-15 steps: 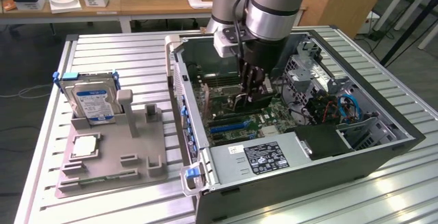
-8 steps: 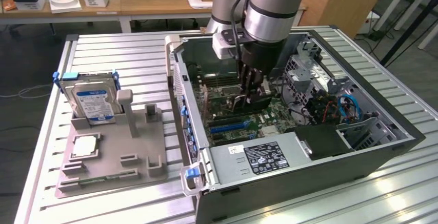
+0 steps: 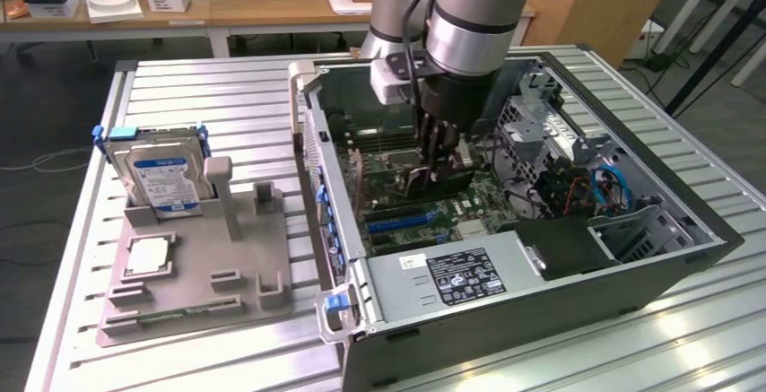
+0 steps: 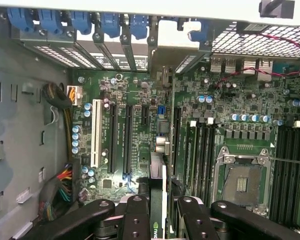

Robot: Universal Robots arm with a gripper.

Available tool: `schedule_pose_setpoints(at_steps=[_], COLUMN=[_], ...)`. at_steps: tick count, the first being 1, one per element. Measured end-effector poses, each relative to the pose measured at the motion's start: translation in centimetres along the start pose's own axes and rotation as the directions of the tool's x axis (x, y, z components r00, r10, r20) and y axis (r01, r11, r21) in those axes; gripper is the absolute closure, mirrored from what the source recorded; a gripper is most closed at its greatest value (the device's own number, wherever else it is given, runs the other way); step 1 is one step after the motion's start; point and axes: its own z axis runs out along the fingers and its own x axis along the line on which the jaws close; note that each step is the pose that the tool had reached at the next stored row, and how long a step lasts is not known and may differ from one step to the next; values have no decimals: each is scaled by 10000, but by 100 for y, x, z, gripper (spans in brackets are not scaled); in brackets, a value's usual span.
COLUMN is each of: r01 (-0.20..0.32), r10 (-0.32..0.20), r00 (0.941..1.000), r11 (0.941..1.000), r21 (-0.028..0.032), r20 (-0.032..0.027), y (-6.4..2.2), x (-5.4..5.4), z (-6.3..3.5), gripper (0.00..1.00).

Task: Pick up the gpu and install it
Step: 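Insert the gpu into the slot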

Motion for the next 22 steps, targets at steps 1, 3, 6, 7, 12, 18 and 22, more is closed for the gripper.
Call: schedule_pose_setpoints(at_steps=[1,3,6,7,12,18,22], r01=[2,2,2,3,3,3,2], r10=[-2,-2,-2,-3,-3,-3,-2], r00=[10000,10000,10000,10000,10000,10000,10000], r11=[10000,10000,10000,10000,10000,10000,10000], r21=[0,0,0,-1,0,-1,-1], r20=[0,1,0,-2,-6,-8,-8], y=[2,8,17,19,30,37,55], x=[0,0,0,0,1,1,1], z=[4,14,45,58,134,210,229], gripper=[74,74,74,74,74,74,74])
